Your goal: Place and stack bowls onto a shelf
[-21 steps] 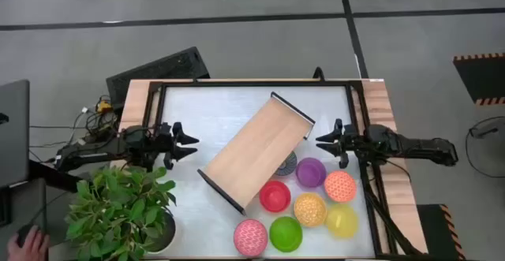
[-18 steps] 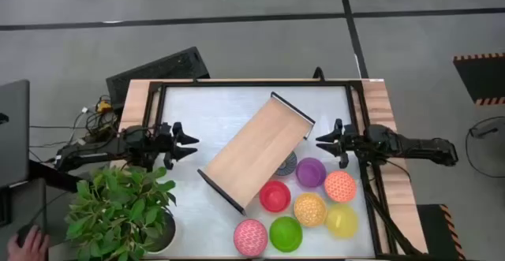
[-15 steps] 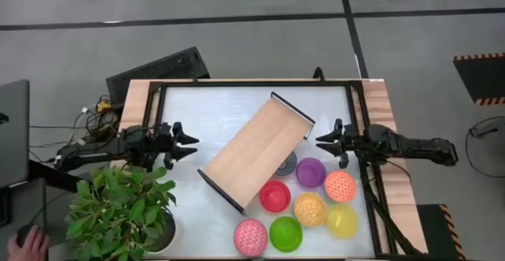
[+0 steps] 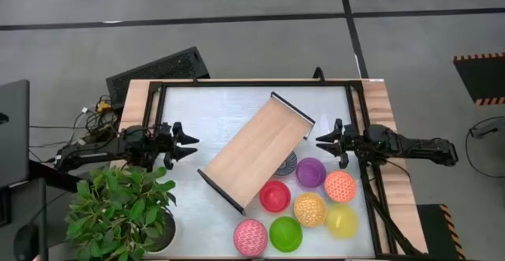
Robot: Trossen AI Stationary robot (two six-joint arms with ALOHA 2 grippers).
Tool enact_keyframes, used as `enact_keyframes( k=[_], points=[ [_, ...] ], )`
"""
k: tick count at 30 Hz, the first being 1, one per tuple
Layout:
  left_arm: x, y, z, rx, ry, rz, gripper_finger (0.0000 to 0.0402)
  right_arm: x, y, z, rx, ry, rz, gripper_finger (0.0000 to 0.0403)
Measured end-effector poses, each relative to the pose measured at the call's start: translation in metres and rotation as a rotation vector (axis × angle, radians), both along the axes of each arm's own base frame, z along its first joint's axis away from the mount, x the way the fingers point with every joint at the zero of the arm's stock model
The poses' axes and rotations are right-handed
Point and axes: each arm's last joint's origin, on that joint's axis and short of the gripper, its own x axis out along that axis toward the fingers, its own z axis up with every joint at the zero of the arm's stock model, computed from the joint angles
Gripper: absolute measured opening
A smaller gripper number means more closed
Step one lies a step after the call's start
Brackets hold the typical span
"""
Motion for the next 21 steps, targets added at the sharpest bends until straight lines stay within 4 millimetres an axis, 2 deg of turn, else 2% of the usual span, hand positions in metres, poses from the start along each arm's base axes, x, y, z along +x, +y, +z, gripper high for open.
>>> enact_keyframes(
  k=[17, 21],
  points=[
    [0.0000, 0.0000, 0.0001, 0.000, -0.001, 0.000, 0.0190, 0.0000, 0.0000, 0.0000, 0.000, 0.000, 0.000, 0.0134],
    [-0.0002, 0.0028, 0.0004, -0.002, -0.005, 0.100, 0.0190, 0.0000, 0.0000, 0.0000, 0.000, 0.000, 0.000, 0.0134]
  ],
)
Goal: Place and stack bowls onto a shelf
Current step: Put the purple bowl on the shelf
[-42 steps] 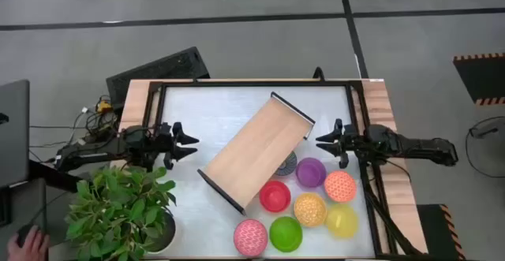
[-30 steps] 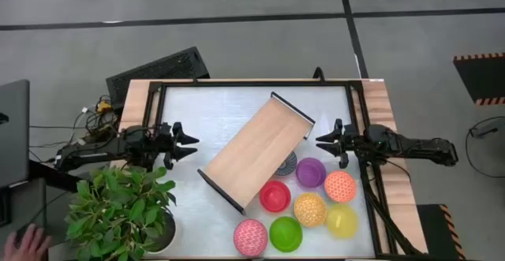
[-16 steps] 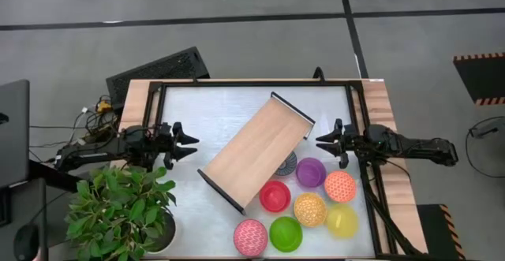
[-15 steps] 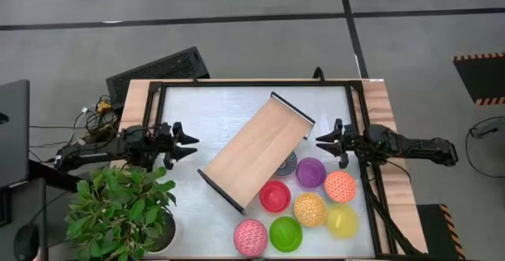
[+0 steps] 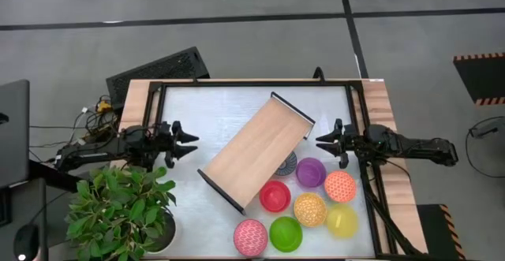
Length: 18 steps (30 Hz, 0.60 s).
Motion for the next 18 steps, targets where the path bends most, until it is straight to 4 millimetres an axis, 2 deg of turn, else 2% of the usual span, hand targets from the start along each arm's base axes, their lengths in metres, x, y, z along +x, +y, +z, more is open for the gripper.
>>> enact_keyframes(
  k=[8, 13, 18],
  points=[
    [-0.0006, 0.0032, 0.0000, -0.089, -0.015, 0.106, 0.0190, 0.0000, 0.0000, 0.0000, 0.000, 0.000, 0.000, 0.0134],
    [-0.0005, 0.0035, -0.0013, -0.187, -0.020, 0.113, 0.0190, 0.0000, 0.0000, 0.0000, 0.000, 0.000, 0.000, 0.0134],
    [-0.0007, 0.0036, 0.0006, -0.185, -0.039, 0.115, 0.0190, 0.0000, 0.0000, 0.0000, 0.000, 0.000, 0.000, 0.0134]
  ],
)
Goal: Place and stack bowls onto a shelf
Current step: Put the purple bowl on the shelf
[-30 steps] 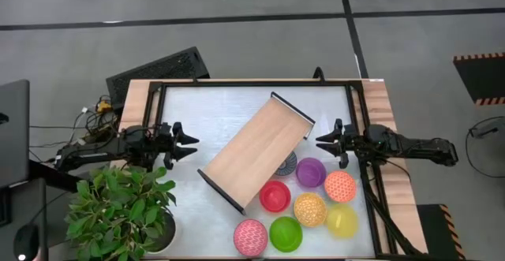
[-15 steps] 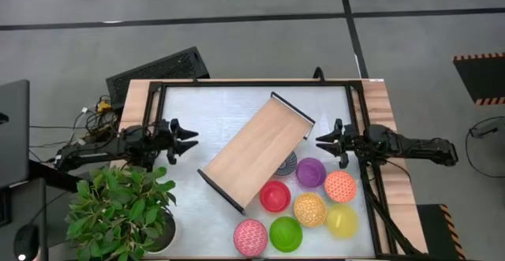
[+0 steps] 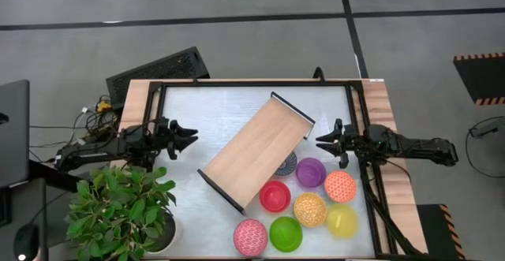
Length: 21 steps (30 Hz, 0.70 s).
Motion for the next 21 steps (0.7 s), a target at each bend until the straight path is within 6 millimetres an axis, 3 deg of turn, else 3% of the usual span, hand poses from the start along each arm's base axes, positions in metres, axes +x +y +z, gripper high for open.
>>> enact_keyframes(
  k=[4, 7, 15, 21],
  points=[
    [0.000, 0.000, 0.001, 0.009, -0.005, 0.003, 0.0190, 0.000, 0.000, 0.000, 0.000, 0.000, 0.000, 0.0134],
    [-0.001, 0.001, 0.009, -0.086, -0.116, 0.020, 0.0190, 0.000, 0.000, 0.000, 0.000, 0.000, 0.000, 0.0134],
    [-0.021, -0.001, 0.055, -0.297, -0.700, -0.079, 0.0190, 0.000, 0.000, 0.000, 0.000, 0.000, 0.001, 0.0134],
    [-0.039, 0.000, 0.093, -0.190, -0.821, 0.052, 0.0190, 0.000, 0.000, 0.000, 0.000, -0.004, 0.000, 0.0134]
  ],
)
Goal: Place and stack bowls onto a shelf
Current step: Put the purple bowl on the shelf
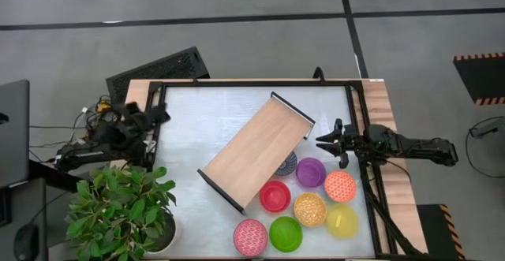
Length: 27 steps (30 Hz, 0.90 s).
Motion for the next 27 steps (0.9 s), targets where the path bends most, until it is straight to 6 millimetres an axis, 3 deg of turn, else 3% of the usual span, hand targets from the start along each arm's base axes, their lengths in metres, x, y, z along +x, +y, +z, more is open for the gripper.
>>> enact_keyframes(
  k=[6, 13, 19, 22, 25, 27],
  points=[
    [-0.010, -0.001, 0.039, 0.068, -0.028, 0.076, 0.0190, 0.000, 0.000, 0.002, 0.061, -0.034, -0.003, 0.0134],
    [-0.011, -0.002, 0.080, 0.168, 0.005, 0.182, 0.0190, 0.000, 0.001, 0.004, 0.314, -0.061, 0.008, 0.0134],
    [-0.003, -0.001, 0.096, 0.200, 0.062, 0.204, 0.0190, 0.000, 0.002, 0.005, 0.655, -0.079, 0.038, 0.0134],
    [0.003, 0.000, 0.097, 0.240, 0.139, 0.219, 0.0191, 0.000, 0.002, 0.005, 0.669, -0.085, 0.043, 0.0134],
    [0.008, 0.000, 0.098, 0.248, 0.204, 0.217, 0.0197, -0.002, 0.001, 0.021, 0.677, -0.249, 0.092, 0.0134],
    [0.011, 0.000, 0.101, 0.250, 0.229, 0.212, 0.0206, -0.007, 0.000, 0.040, 0.700, -0.457, 0.128, 0.0134]
  ],
)
